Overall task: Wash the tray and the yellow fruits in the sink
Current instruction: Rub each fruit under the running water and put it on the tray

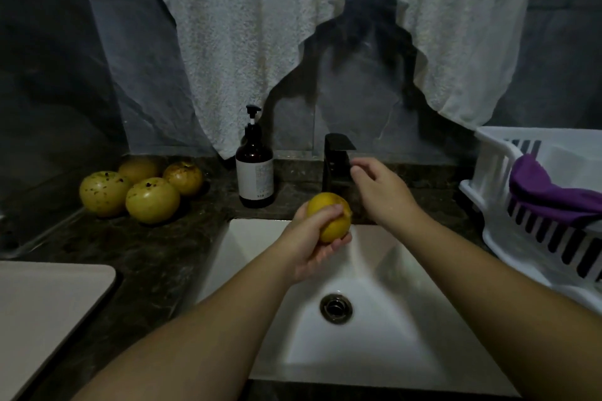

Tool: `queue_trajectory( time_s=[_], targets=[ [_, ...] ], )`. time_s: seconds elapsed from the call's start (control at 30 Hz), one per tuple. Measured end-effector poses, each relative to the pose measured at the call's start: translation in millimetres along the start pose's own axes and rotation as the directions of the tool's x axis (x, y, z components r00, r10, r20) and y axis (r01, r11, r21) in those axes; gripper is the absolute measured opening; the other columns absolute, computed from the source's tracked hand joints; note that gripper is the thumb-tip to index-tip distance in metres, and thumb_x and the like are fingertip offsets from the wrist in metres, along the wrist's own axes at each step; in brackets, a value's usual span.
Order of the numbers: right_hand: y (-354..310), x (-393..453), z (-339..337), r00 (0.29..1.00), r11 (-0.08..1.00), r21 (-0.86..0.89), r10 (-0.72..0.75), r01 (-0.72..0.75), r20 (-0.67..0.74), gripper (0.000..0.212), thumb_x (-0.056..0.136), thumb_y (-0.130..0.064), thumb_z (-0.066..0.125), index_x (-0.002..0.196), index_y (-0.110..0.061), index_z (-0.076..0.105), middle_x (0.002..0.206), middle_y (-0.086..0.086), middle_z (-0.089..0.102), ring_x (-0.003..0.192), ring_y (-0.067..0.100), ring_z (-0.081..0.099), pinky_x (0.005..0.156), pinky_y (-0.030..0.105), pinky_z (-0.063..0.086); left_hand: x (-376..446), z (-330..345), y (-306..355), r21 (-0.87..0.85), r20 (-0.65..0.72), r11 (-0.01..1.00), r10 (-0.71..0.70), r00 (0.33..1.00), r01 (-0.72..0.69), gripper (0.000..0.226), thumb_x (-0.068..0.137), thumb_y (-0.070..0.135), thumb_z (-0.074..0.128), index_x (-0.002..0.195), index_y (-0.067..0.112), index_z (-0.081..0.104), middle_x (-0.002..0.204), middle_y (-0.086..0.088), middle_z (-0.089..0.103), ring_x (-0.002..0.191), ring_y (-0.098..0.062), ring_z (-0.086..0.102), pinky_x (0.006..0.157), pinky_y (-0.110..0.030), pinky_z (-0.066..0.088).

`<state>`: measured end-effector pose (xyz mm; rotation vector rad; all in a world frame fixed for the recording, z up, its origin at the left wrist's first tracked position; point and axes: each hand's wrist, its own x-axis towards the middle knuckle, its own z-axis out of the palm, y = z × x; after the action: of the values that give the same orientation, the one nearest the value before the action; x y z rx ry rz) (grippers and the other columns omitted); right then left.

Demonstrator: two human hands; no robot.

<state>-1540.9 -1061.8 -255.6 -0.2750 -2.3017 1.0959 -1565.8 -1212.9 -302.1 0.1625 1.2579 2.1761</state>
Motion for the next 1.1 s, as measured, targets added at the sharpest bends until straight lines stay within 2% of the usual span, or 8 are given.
queue_trajectory(
  time_s=[0.13, 0.27, 0.43, 0.6, 0.8, 0.87, 0.93, 1.1],
  targets=[
    [-4.9, 20.6, -0.2, 0.996, 0.997, -0.071, 0.024, -0.018, 0.09, 0.039, 0.106, -0.037, 0.043, 0.143, -0.033, 0.056, 0.145, -0.003, 0.056, 0.126, 0.015, 0.053, 0.089, 0.029, 0.037, -1.3, 1.2, 1.4, 0.022, 0.009, 1.0, 0.007, 1.0, -0.007, 0.036, 0.095, 0.017, 0.073, 0.121, 0.035, 0.055, 0.122, -0.021, 0.063, 0.087, -0.032, 0.073, 0.049, -0.023, 0.055],
    [-9.4, 27.0, -1.8, 0.99, 0.997, -0.077, 0.039, -0.029, 0.139, 0.04, 0.106, -0.033, 0.043, 0.145, -0.037, 0.05, 0.146, 0.001, 0.055, 0.109, 0.018, 0.062, 0.089, 0.038, 0.054, -2.5, 3.6, 2.5, 0.037, 0.033, 0.999, -0.005, 0.999, 0.004, 0.03, 0.098, 0.02, 0.069, 0.119, 0.037, 0.056, 0.126, -0.02, 0.062, 0.086, -0.03, 0.073, 0.053, -0.025, 0.058],
    [-9.5, 31.2, -3.4, 0.982, 0.998, -0.046, 0.06, -0.053, 0.177, 0.045, 0.107, -0.028, 0.043, 0.15, -0.04, 0.043, 0.149, 0.002, 0.051, 0.074, 0.006, 0.053, 0.058, 0.023, 0.04, -0.1, 2.6, 2.5, 0.034, 0.035, 0.999, -0.033, 0.999, 0.032, 0.024, 0.1, 0.025, 0.065, 0.117, 0.037, 0.053, 0.109, -0.016, 0.072, 0.072, -0.028, 0.076, 0.053, -0.027, 0.059],
    [-16.1, 36.1, -6.8, 0.979, 0.997, -0.063, 0.055, -0.043, 0.196, 0.053, 0.105, -0.019, 0.046, 0.154, -0.039, 0.037, 0.148, 0.011, 0.048, 0.095, 0.018, 0.051, 0.063, 0.02, 0.039, 4.7, -0.4, 0.6, 0.053, 0.04, 0.998, -0.036, 0.999, 0.034, 0.022, 0.101, 0.028, 0.066, 0.115, 0.037, 0.053, 0.088, -0.008, 0.08, 0.075, -0.029, 0.077, 0.061, -0.031, 0.063],
    [-16.9, 27.9, -7.4, 0.98, 0.996, 0.017, 0.078, -0.082, 0.183, 0.048, 0.106, -0.026, 0.045, 0.15, -0.044, 0.04, 0.133, 0.004, 0.058, 0.083, 0.012, 0.058, 0.058, 0.024, 0.044, 7.4, 0.1, -2.8, 0.034, 0.017, 0.999, -0.011, 1.0, 0.011, 0.032, 0.099, 0.024, 0.068, 0.127, 0.032, 0.054, 0.11, -0.014, 0.072, 0.09, -0.033, 0.075, 0.07, -0.037, 0.064],
    [-11.3, 18.4, -3.3, 0.986, 0.983, 0.093, 0.149, -0.156, 0.077, 0.037, 0.107, -0.035, 0.041, 0.143, -0.041, 0.049, 0.126, -0.001, 0.061, 0.09, 0.012, 0.058, 0.07, 0.029, 0.048, 6.6, 0.9, -3.4, 0.024, 0.011, 1.0, -0.001, 1.0, 0.001, 0.04, 0.099, 0.023, 0.069, 0.134, 0.031, 0.051, 0.123, -0.016, 0.065, 0.098, -0.032, 0.073, 0.072, -0.038, 0.064],
    [-2.1, 4.1, 3.8, 0.952, 0.947, 0.09, 0.304, -0.307, 0.044, 0.034, 0.106, -0.048, 0.037, 0.131, -0.034, 0.054, 0.125, 0.002, 0.061, 0.101, 0.021, 0.057, 0.082, 0.036, 0.047, 5.4, 2.2, -4.0, 0.036, -0.003, 0.999, 0.004, 1.0, -0.004, 0.047, 0.099, 0.025, 0.069, 0.14, 0.031, 0.048, 0.132, -0.016, 0.059, 0.102, -0.03, 0.072, 0.069, -0.036, 0.064],
    [15.4, -34.9, 27.8, 0.704, 0.729, 0.145, 0.558, -0.669, 0.44, 0.071, 0.087, -0.083, 0.042, 0.13, -0.026, 0.05, 0.09, 0.015, 0.068, 0.056, 0.019, 0.059, 0.049, 0.02, 0.04, 8.4, 4.5, -11.8, 0.181, -0.021, 0.983, 0.02, 1.0, -0.016, 0.046, 0.109, 0.038, 0.05, 0.153, 0.035, 0.038, 0.129, -0.012, 0.062, 0.105, -0.033, 0.072, 0.089, -0.051, 0.062]
  ],
)
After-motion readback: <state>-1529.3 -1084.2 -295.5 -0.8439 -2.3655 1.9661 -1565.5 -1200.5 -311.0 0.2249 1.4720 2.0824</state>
